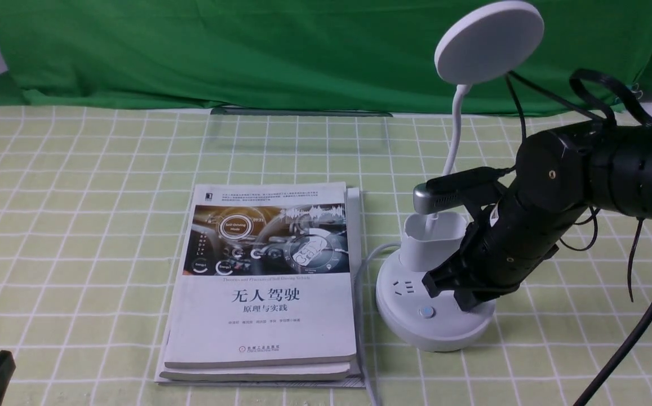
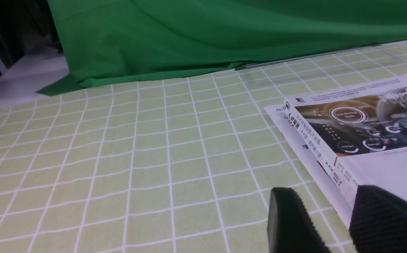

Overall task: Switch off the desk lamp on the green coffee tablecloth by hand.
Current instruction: 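Press the power button on the lamp base to turn the lamp off with the right gripper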

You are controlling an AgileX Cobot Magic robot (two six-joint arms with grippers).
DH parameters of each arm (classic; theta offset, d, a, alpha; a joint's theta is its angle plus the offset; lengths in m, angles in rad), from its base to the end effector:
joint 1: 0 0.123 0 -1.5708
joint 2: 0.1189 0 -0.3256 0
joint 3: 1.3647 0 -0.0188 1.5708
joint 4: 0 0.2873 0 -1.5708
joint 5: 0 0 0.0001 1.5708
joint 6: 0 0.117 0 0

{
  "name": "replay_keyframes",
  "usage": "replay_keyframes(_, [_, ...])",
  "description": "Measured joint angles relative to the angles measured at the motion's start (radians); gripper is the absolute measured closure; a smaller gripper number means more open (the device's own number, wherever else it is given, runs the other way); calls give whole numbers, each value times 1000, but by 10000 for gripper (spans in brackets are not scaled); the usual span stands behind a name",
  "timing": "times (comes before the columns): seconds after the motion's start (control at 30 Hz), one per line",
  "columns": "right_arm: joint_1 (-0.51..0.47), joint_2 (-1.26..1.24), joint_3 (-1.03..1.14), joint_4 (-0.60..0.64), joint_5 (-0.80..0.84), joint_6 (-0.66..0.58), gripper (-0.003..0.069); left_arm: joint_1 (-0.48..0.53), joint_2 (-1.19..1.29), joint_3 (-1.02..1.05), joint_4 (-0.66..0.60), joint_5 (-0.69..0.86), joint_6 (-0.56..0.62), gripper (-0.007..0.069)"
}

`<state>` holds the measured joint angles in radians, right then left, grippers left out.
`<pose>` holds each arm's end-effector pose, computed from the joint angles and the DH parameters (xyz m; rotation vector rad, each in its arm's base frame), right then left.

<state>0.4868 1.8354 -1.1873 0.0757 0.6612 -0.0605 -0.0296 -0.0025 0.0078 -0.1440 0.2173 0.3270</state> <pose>0.3643 0.1990 0.1782 -0.6887 2.7214 0.1828 0.0772 -0.0059 0.1874 0.2066 1.6922 0.0905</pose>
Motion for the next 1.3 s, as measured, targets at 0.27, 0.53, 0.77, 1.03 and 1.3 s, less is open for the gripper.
replay_keyframes(0.27, [0,-104,10,-1,5,1,615,0,0,0,0,0,0,382])
replay_keyframes(0.53, [1,-112,10,-1,-6,1,615,0,0,0,0,0,0,382])
replay_keyframes(0.77, [10,-11,10,-1,-5,1,615,0,0,0,0,0,0,382])
replay_keyframes(1.03, [10,-4,2,-6,11,1,615,0,0,0,0,0,0,382])
replay_keyframes(1.3, [11,-167,58,-11,34,3,615,0,0,0,0,0,0,382])
